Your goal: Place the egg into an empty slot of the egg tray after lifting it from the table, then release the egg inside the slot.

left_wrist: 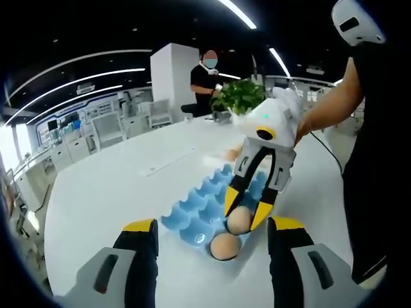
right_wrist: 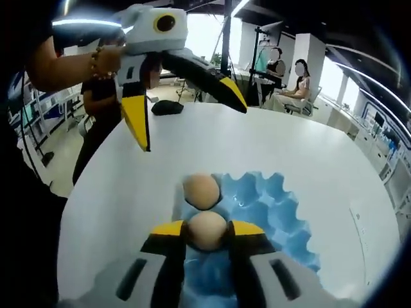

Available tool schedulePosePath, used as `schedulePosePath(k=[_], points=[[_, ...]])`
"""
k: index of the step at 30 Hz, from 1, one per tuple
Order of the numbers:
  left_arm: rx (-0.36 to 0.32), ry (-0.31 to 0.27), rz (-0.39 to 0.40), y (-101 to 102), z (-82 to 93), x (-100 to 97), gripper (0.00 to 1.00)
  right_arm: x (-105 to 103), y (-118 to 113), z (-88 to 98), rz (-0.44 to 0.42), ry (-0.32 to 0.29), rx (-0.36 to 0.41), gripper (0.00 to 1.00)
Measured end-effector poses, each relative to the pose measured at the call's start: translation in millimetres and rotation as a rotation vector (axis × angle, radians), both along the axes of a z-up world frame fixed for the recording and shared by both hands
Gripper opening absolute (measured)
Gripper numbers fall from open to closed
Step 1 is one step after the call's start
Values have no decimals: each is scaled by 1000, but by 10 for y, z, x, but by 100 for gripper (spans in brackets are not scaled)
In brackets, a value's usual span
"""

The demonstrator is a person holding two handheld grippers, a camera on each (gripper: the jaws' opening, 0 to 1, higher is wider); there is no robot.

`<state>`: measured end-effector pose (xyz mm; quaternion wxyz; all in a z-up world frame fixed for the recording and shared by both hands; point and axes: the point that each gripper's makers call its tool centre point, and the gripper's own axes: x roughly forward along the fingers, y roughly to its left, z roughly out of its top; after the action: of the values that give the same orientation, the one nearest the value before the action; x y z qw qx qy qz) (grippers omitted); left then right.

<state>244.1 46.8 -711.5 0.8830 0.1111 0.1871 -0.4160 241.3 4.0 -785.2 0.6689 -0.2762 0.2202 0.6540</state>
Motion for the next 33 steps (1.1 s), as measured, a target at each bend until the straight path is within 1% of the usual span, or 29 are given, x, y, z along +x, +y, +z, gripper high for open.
schedulePosePath(k=[5,8,17,23,27,29,33], points=[[0,-1,2,4,8,-2,70,-8,13,5,-7,7,25,33],[2,-3,4,5,18,3,70,-3,-7,16,-10,-2,31,32],[3,-6,3,-6,33,16,69,7,-66,49,-26,6,50,31],[5,-10,6,7,44,30,69,-7,-189,116,-37,-2,70,31],[5,-9,7,11,43,36,69,35,-264,178,-74,14,104,31],[5,-10,5,7,45,36,69,52,-305,194,-85,17,106,30],[5,-12,4,6,49,38,69,91,-402,235,-103,1,117,30]])
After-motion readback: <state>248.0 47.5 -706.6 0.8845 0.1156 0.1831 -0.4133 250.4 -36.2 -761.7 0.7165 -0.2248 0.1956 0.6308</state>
